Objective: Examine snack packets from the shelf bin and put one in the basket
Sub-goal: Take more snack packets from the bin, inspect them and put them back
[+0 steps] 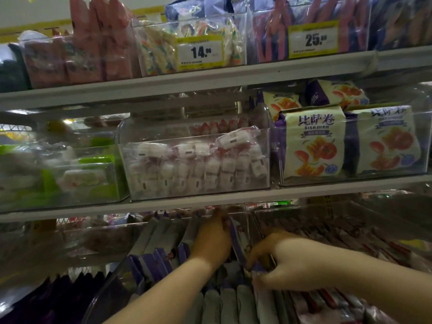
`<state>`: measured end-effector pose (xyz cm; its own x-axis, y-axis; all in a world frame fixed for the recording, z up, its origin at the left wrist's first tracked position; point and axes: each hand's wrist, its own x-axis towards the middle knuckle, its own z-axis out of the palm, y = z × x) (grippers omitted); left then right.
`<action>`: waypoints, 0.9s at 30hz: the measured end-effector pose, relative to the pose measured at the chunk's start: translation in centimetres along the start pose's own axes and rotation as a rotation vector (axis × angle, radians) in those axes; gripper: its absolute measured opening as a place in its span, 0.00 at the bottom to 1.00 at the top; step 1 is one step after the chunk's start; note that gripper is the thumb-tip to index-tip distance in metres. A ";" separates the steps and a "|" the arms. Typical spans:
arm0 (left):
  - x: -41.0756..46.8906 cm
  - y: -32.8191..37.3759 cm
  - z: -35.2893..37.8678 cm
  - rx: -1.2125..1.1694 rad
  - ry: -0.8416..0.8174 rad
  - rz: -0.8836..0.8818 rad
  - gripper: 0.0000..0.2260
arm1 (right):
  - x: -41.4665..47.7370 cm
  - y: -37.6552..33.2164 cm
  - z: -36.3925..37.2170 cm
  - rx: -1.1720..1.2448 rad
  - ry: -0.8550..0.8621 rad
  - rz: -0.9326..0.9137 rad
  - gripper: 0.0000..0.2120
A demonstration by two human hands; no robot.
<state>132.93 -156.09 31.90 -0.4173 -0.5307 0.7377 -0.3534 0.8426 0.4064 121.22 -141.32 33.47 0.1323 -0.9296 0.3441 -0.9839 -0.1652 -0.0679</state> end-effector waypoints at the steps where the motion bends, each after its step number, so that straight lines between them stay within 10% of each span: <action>1: -0.2 0.3 -0.1 -0.018 0.059 -0.019 0.11 | 0.1 -0.3 -0.2 -0.026 -0.028 0.001 0.12; 18: -8.9 2.3 -3.7 -0.319 0.424 -0.139 0.09 | 1.2 -4.8 0.8 -0.551 -0.537 0.183 0.18; 27: -12.9 3.8 -8.4 -0.320 0.644 -0.001 0.04 | -3.1 -4.5 0.6 0.205 0.360 0.081 0.13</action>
<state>143.98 -145.26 28.47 0.1942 -0.4556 0.8687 -0.0493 0.8800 0.4725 125.29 -137.86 32.18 -0.0309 -0.7736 0.6329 -0.9403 -0.1923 -0.2810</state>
